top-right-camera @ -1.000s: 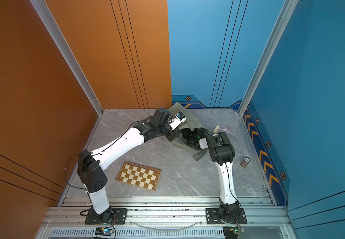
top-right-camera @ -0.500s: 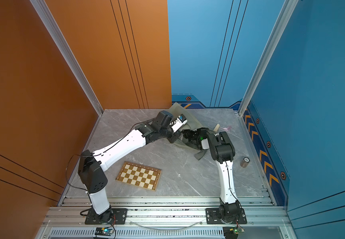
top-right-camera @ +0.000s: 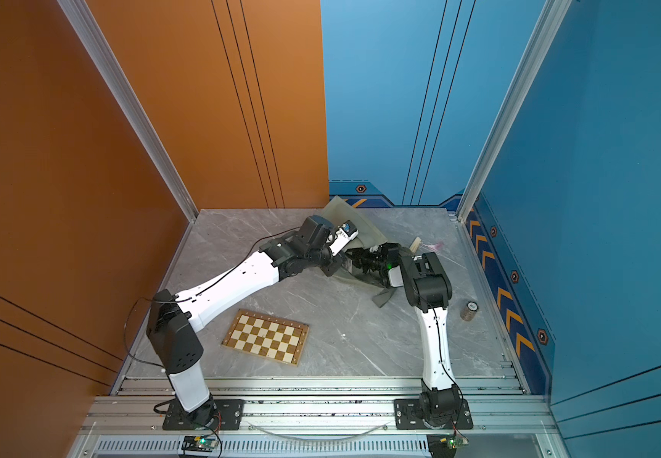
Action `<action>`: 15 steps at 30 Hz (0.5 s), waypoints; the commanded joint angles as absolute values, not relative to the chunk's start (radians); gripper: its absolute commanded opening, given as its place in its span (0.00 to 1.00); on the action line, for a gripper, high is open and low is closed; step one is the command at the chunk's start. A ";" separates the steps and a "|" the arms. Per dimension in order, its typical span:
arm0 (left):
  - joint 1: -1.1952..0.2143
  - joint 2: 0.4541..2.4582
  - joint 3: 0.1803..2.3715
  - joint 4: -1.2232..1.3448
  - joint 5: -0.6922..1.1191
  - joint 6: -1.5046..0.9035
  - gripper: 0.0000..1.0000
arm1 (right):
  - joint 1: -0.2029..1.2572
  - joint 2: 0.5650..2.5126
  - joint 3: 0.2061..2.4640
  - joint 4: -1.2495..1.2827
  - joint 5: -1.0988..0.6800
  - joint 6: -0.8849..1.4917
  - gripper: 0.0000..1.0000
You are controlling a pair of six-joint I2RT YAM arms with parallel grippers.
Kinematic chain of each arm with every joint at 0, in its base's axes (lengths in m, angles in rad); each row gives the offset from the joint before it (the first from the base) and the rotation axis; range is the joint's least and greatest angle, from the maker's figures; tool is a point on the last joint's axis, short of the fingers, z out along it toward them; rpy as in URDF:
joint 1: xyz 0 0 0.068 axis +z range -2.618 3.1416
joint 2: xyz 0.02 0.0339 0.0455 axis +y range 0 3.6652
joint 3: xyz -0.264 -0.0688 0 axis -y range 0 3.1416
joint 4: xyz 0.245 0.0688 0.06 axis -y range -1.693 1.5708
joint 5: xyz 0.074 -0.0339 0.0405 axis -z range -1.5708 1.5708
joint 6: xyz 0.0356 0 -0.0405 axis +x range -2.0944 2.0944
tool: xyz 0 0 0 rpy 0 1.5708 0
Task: Take out the folding fans from the tote bags
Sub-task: Pick up the folding fan from the canvas bag.
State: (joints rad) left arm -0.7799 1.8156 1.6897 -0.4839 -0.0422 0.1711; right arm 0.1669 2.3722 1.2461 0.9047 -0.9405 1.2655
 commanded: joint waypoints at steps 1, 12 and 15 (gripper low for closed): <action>-0.742 1.791 1.718 -0.479 -0.100 0.149 0.00 | 0.153 2.335 1.193 0.791 -1.079 1.196 0.00; -0.693 1.880 1.898 -0.572 -0.224 0.221 0.00 | 0.209 2.006 1.188 0.090 -1.035 0.507 0.00; -0.692 1.896 1.929 -0.592 -0.267 0.266 0.00 | 0.229 1.934 1.221 -0.137 -0.971 0.314 0.00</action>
